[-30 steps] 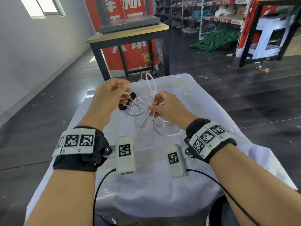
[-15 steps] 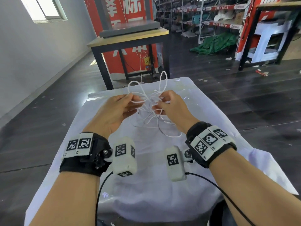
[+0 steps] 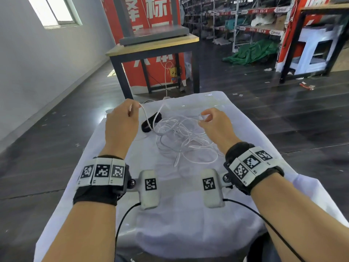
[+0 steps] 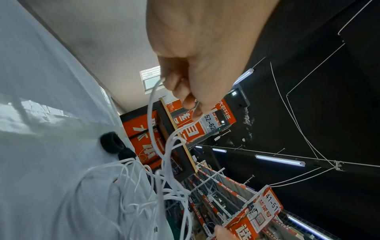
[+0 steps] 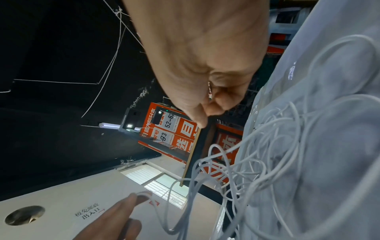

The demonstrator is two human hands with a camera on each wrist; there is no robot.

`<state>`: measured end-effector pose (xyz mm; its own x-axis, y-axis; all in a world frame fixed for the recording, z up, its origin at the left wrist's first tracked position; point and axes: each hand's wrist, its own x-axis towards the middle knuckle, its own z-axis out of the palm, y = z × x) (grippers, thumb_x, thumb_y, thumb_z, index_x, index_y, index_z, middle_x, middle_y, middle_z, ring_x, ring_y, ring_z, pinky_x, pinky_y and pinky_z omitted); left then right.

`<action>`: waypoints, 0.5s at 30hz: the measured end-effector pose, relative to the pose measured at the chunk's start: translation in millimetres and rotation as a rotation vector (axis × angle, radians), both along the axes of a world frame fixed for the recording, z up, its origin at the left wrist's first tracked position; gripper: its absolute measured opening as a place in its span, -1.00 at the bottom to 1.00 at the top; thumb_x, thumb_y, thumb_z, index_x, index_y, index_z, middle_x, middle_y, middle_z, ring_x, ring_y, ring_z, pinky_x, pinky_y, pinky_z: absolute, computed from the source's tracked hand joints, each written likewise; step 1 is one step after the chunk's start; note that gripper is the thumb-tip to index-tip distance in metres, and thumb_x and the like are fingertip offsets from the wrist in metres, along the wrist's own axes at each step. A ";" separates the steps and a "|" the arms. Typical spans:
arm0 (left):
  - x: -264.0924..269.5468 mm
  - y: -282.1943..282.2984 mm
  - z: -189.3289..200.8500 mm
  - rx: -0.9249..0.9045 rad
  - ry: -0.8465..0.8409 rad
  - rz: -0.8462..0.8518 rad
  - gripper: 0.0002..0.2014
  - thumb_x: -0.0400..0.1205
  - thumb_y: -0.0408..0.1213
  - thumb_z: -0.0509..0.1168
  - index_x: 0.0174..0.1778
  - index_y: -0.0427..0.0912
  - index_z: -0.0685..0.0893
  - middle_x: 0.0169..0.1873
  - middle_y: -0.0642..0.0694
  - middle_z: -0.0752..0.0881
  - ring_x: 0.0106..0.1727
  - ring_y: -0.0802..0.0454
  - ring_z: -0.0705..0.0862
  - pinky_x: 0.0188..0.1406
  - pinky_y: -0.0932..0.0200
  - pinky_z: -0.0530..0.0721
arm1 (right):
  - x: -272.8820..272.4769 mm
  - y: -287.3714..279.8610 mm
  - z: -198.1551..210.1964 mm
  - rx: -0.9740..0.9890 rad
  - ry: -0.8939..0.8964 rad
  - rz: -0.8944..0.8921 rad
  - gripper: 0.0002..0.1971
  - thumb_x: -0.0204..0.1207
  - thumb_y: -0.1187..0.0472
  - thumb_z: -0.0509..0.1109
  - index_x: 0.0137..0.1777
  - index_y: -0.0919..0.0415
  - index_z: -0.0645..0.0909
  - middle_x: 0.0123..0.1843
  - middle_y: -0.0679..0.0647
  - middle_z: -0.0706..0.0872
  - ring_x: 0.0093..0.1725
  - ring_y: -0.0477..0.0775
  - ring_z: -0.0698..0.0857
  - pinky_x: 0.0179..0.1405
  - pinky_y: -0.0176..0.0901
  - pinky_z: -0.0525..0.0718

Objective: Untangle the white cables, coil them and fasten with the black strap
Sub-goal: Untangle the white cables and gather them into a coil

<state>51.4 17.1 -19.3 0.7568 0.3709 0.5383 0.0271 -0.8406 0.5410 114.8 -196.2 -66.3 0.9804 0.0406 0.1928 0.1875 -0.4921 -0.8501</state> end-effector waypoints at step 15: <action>-6.1 -32.5 14.1 -0.207 0.006 -0.411 -0.77 0.70 -0.13 0.23 0.06 -0.01 0.80 -0.53 0.34 0.64 -0.45 0.40 0.59 -0.36 0.51 0.46 | -36.5 46.8 32.1 0.079 -0.104 0.518 -0.72 0.55 0.24 0.42 0.25 0.17 0.58 -0.02 -0.12 0.71 -0.46 -0.19 0.71 -0.36 -0.38 0.70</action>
